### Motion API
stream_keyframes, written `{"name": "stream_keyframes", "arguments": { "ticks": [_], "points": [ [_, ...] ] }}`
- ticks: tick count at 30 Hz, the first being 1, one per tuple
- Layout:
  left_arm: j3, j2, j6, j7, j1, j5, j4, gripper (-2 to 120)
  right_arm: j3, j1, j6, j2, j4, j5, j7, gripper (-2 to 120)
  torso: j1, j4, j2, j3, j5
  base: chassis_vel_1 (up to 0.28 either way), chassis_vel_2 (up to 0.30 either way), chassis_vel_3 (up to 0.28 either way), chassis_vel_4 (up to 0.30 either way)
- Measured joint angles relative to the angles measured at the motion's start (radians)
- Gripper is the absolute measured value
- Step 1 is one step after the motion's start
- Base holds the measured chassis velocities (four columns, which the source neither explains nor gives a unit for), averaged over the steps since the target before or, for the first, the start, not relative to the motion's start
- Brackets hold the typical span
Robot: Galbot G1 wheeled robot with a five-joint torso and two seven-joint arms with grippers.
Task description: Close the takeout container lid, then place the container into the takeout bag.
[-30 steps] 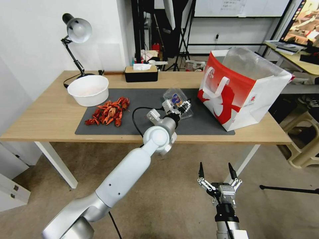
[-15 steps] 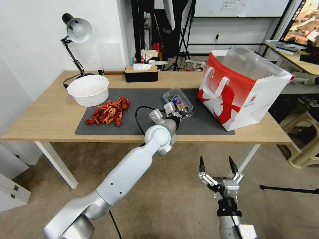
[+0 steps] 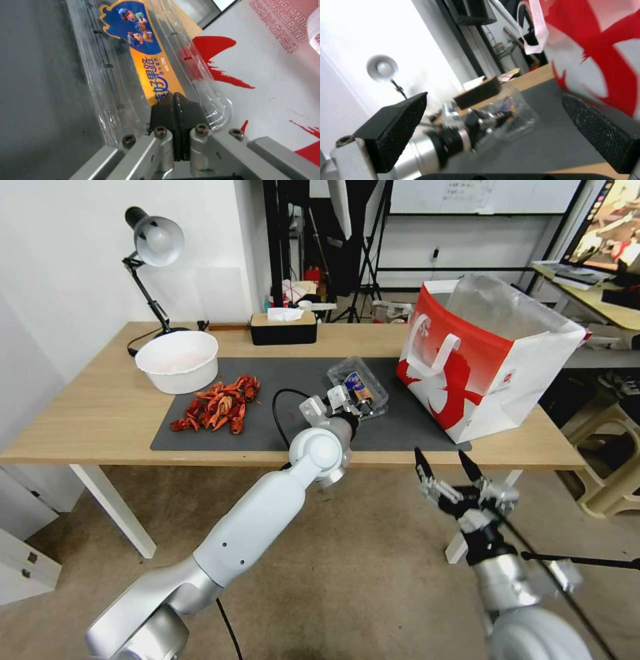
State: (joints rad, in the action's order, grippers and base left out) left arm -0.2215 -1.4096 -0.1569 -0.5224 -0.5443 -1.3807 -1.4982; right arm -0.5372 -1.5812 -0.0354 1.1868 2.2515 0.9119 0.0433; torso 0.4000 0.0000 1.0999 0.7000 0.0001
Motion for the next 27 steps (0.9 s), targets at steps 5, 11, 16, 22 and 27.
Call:
{"name": "stream_keyframes", "arguments": {
  "ticks": [5, 11, 16, 22, 27],
  "points": [
    [0.001, 0.007, -0.001, -0.003, 0.000, 0.000, -0.003, 0, 0.016, 0.093, 0.070, -0.025, -0.017, 0.184, -0.049, 100, 0.000, 0.0000, 0.000, 0.000, -0.0001, 0.000, 0.000, 0.000, 0.000],
    [0.000, 0.010, -0.001, -0.003, 0.000, 0.001, -0.005, 0, 0.050, 0.191, 0.119, -0.037, -0.044, 0.292, -0.124, 100, 0.000, 0.0000, 0.000, 0.000, -0.0001, 0.000, 0.000, 0.000, 0.000],
    [0.001, 0.010, -0.001, -0.002, 0.002, 0.002, -0.001, 0, 0.093, 0.283, 0.144, -0.069, -0.085, 0.335, -0.183, 100, 0.000, -0.0001, 0.000, 0.000, -0.0001, 0.000, 0.000, 0.000, 0.000],
    [0.003, 0.018, -0.001, -0.002, -0.005, 0.003, -0.002, 0, 0.130, 0.410, 0.227, -0.118, -0.149, 0.398, -0.246, 100, 0.000, 0.0000, 0.000, 0.000, -0.0002, 0.000, 0.000, 0.000, 0.000],
    [0.005, 0.019, 0.000, -0.003, -0.008, 0.005, -0.004, 0, 0.164, 0.489, 0.286, -0.140, -0.182, 0.436, -0.306, 100, 0.000, 0.0001, 0.000, 0.000, -0.0002, 0.000, 0.000, 0.000, 0.000]
  ]
}}
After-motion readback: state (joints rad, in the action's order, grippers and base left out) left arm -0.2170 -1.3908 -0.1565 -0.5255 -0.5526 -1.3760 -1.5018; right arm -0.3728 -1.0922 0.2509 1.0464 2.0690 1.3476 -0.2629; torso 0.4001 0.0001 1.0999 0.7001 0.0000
